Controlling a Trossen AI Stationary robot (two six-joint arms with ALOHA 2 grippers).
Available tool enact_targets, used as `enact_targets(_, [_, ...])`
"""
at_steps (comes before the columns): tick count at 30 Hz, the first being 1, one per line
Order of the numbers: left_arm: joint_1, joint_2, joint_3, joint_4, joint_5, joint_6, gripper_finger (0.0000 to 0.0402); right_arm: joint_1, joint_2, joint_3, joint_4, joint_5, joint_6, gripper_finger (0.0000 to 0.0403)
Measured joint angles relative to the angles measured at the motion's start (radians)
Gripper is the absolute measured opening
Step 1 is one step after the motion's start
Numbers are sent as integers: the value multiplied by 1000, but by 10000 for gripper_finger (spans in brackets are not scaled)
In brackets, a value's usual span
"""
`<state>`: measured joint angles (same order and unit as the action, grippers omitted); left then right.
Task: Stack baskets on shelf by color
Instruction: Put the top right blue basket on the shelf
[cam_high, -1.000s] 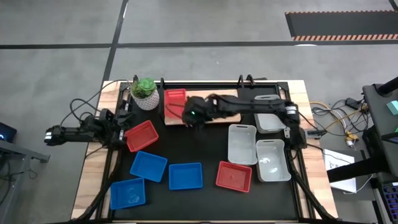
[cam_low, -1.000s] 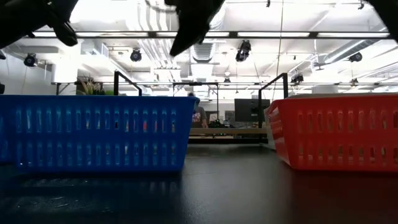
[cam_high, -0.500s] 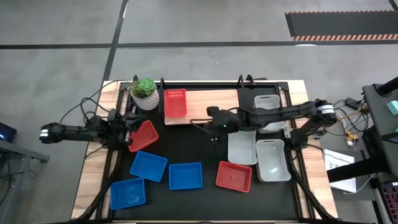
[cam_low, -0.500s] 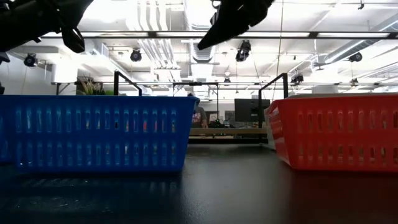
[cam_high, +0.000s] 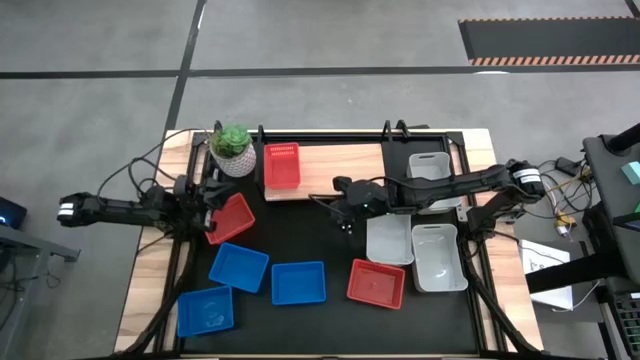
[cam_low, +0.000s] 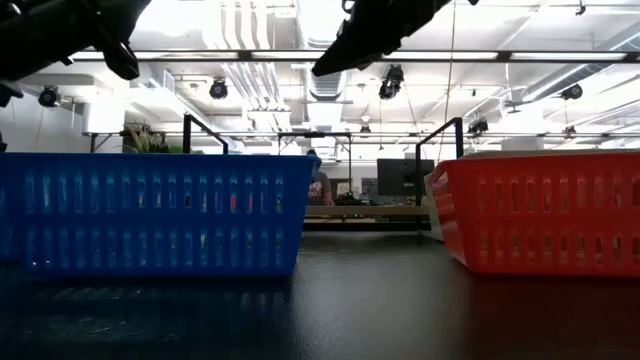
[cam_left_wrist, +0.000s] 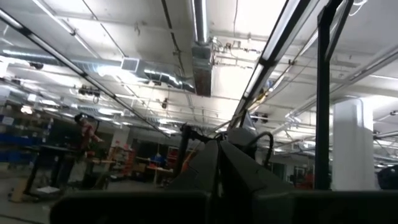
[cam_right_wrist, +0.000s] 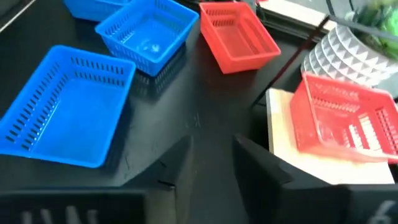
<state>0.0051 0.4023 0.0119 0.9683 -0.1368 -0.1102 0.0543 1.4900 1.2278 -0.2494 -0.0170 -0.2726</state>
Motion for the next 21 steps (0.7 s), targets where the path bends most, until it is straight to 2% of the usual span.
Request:
enact_targets(5, [0, -10, -2, -3, -2, 22, 0, 47, 3, 26, -5, -20, -62, 152])
enact_targets(10, [0, -11, -1, -4, -3, 45, 0, 86, 3, 59, -6, -17, -87, 170])
enact_targets(15, [0, -19, -1, -3, -27, 48, 0, 125, 22, 68, -10, -18, -122, 167])
enact_targets(21, [0, -32, -1, -3, -34, 49, 0, 170, 124, 184, -204, -96, -143, 152])
